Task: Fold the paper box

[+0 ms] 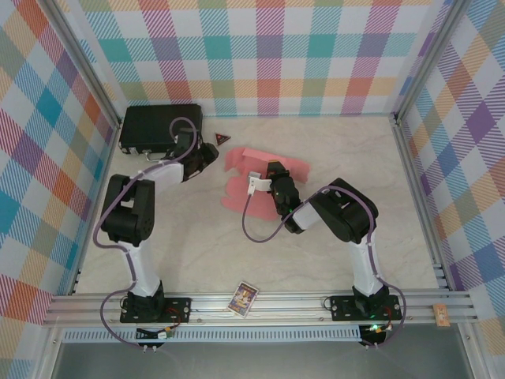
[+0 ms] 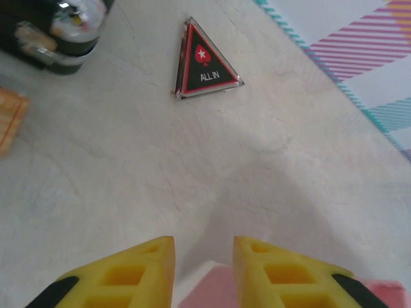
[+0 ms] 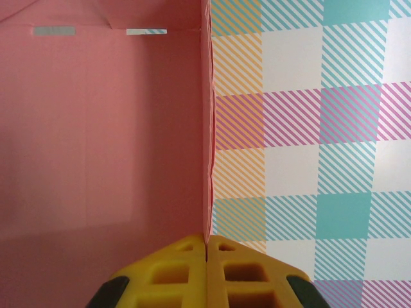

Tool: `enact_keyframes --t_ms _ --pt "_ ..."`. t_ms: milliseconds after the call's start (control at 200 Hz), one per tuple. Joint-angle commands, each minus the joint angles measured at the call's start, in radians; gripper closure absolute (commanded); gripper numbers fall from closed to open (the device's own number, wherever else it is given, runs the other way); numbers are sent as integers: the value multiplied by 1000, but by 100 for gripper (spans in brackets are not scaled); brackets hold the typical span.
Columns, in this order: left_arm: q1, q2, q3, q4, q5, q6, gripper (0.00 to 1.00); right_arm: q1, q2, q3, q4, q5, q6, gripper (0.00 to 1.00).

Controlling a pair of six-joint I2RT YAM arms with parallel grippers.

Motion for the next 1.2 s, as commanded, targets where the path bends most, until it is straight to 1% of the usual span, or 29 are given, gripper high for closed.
enact_keyframes --t_ms 0,135,170,260,350,475,655,820,1060,1195 --pt "10 96 127 -111 54 69 68 6 -21 -17 -28 -12 -17 100" --pt "8 183 248 -183 84 94 67 6 -28 -18 -29 -13 -21 100" --pt "6 198 268 -196 92 100 65 5 -30 -17 -32 -14 -20 100" --pt "2 236 323 -232 148 124 63 6 -37 -14 -46 -17 -15 100" --pt "-11 244 343 -249 195 157 62 5 -37 -7 -54 -18 -13 100" --pt "-27 224 333 -263 245 207 62 3 -35 6 -68 -19 -13 100" --pt "-29 176 270 -257 295 235 62 0 -35 25 -94 -16 -12 100" --pt "-30 144 221 -227 374 238 63 0 -30 36 -108 -10 -12 100" --pt "-41 92 157 -174 429 240 63 -1 -28 36 -120 -4 -9 100" --pt "-53 90 139 -153 454 252 63 0 -29 36 -123 -2 -6 100"
